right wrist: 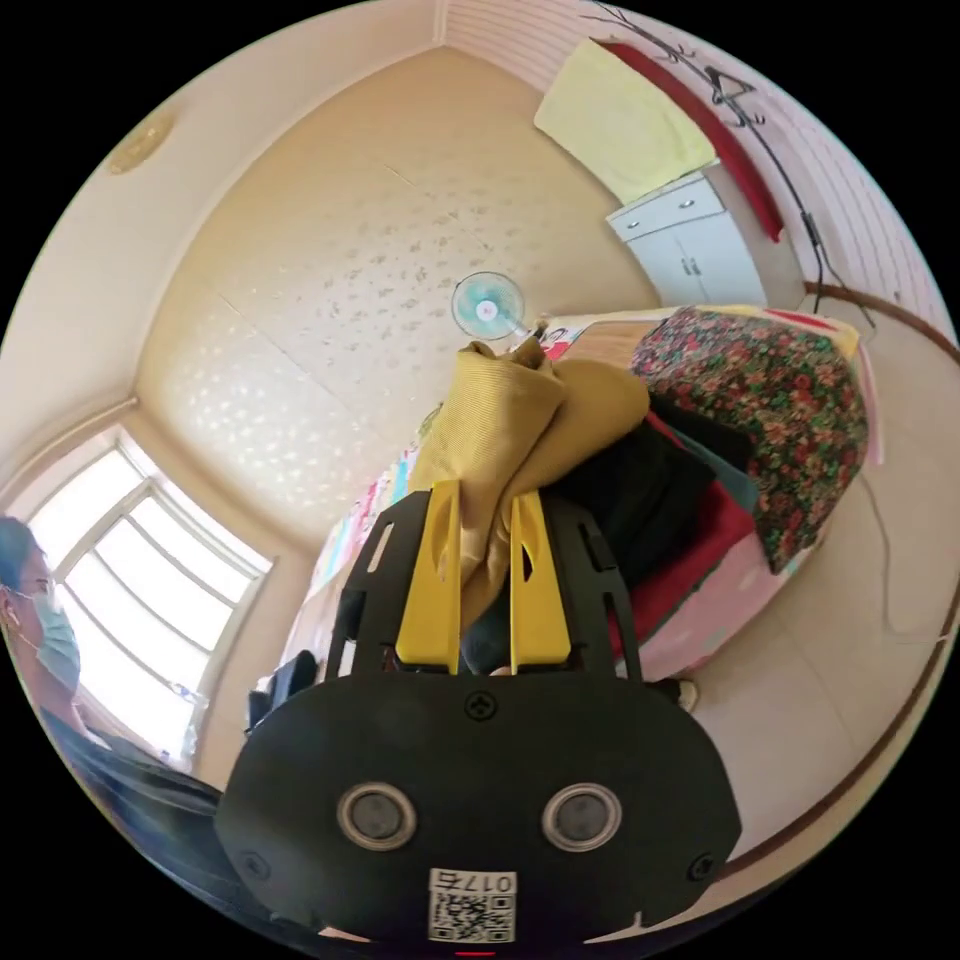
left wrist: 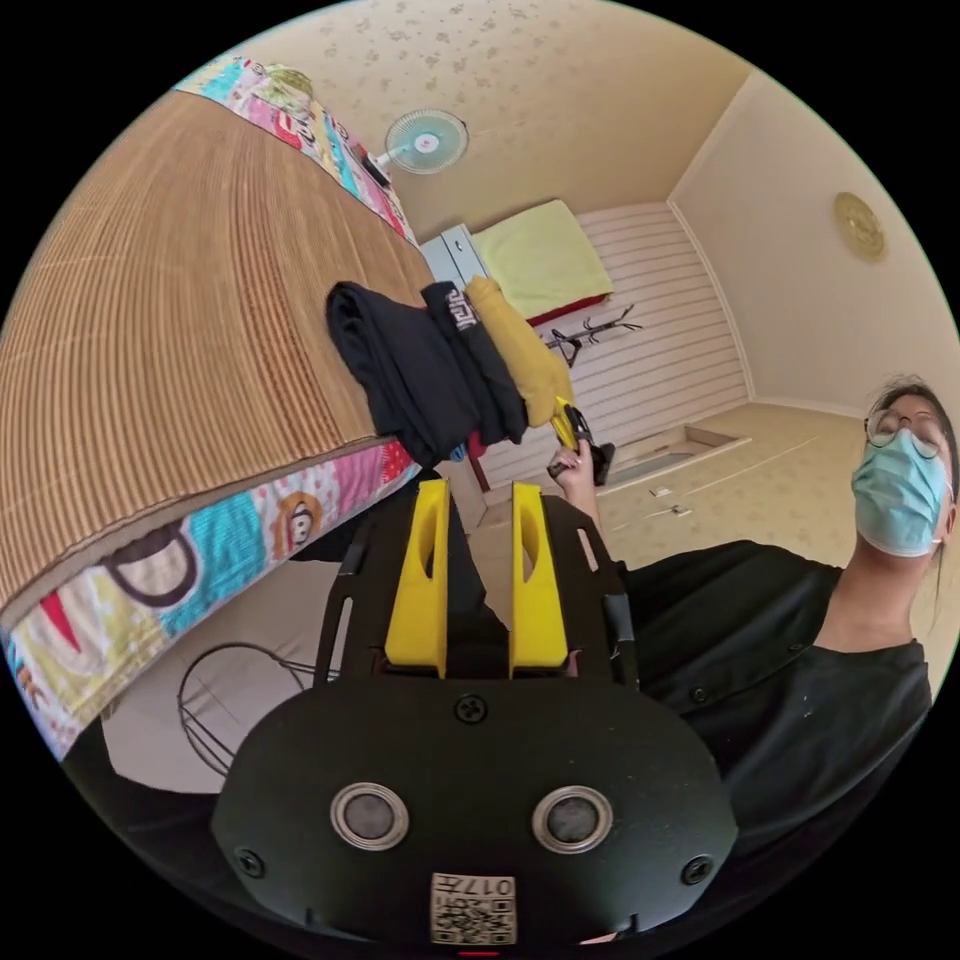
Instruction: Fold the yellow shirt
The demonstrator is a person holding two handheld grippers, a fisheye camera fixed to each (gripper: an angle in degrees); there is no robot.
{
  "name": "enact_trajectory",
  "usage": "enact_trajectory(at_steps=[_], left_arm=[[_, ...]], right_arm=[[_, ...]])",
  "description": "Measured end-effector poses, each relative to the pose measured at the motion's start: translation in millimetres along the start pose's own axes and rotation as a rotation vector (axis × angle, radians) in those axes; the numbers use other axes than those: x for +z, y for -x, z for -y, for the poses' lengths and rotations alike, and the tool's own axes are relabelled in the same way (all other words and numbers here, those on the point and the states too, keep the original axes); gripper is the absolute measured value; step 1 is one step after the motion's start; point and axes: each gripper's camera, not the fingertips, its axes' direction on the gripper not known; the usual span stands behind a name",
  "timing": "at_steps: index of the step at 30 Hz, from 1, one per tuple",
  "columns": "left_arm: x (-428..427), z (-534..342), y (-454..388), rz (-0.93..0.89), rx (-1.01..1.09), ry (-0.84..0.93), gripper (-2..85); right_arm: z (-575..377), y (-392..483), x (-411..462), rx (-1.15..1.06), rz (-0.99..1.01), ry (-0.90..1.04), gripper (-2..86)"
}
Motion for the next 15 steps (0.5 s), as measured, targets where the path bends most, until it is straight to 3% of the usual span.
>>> enact_trajectory(at_steps=[3,6,8,13,15], left_arm=[[-45,-20,23,0.186,-0.026,-0.171,3.2],[-114,-47,43,0.387,-0.071,-0.359,0.6],[-171,-72,50,0.643,-0.127,-0.484,2.9],[-235,-86,91,1.169,-0.270,-0.490,11.2],[-238,-83,125,1.233,-0.285,-0.436,11.6]], right_arm=[[-41,23,5,-0.105,-0.173,-0.109,7.1],[-71,22,3,-0.063,-0.161,-0.148,6.3],[-88,25,2,-0.036,-0.130,-0.158,4.6],[-123,58,22,-0.122,-0.040,-0.164,2.0],[-128,63,43,-0.143,0.031,-0.091,1.6]])
